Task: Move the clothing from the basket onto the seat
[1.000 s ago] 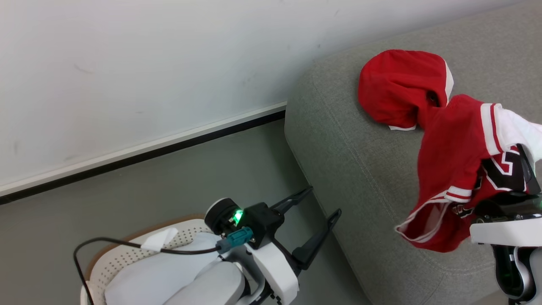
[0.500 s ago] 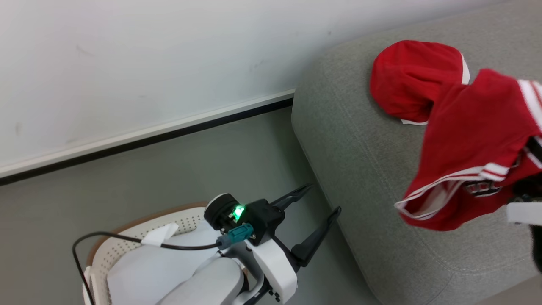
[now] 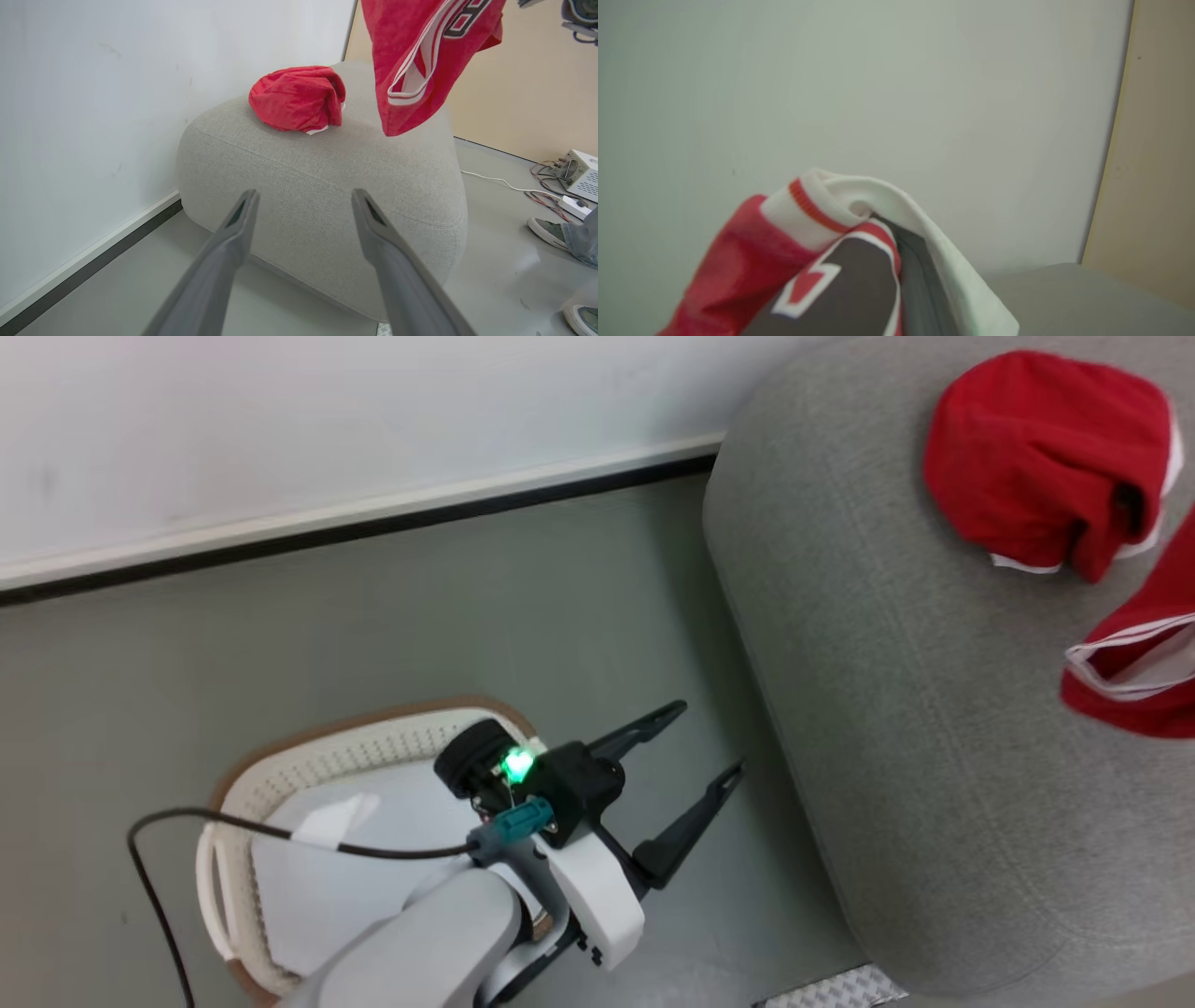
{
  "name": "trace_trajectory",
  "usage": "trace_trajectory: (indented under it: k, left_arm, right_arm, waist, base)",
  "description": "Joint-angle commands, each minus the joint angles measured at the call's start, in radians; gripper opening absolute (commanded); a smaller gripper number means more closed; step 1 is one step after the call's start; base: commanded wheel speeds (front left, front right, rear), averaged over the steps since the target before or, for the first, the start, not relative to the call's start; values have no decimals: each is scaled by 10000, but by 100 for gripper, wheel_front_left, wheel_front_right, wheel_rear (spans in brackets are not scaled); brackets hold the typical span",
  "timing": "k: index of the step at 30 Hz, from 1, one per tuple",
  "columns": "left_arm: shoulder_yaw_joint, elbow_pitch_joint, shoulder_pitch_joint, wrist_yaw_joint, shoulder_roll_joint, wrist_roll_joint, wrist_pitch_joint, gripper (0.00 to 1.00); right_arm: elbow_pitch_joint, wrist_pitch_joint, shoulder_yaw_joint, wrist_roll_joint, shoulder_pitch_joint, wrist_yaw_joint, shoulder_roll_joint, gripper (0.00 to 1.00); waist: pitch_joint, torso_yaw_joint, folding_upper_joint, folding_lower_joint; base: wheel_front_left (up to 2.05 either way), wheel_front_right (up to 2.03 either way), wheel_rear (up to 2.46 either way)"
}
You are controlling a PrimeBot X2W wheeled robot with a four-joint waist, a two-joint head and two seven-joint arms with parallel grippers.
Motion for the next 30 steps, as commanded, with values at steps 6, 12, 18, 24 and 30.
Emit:
trace_trajectory:
  k: [6,12,18,24,30]
  left_arm:
    - [95,-421,-414,125,208,198,90,100]
    - [113,-697,-815,180,271,345,157,100]
    - [106,-796,-1209,149,231,485,108,100]
    - [67,-690,-1434,120,104,515,5,100]
    - [54,-528,-1585,112,-8,482,-164,100]
  right_arm:
    - [976,4,-929,-9,-589,-23,-361,0]
    - [2762,4,-953,-224,-1622,-23,-884,0]
    - [4588,11,-240,-391,-2787,-23,-1410,0]
    - [6011,234,590,-309,-3583,-23,-1758,0]
    - [7240,1489,1749,-4,-4176,-23,-1986,18]
  waist:
    - [1189,655,-1,0]
    - [2060,936,-1,0]
    - [2734,1246,-1,0]
    - [3014,1449,-1,0]
    - [3181,1582,-1,0]
  base:
    - [0,0,0]
    - [0,0,0]
    - [0,0,0]
    - [0,0,0]
    - [0,0,0]
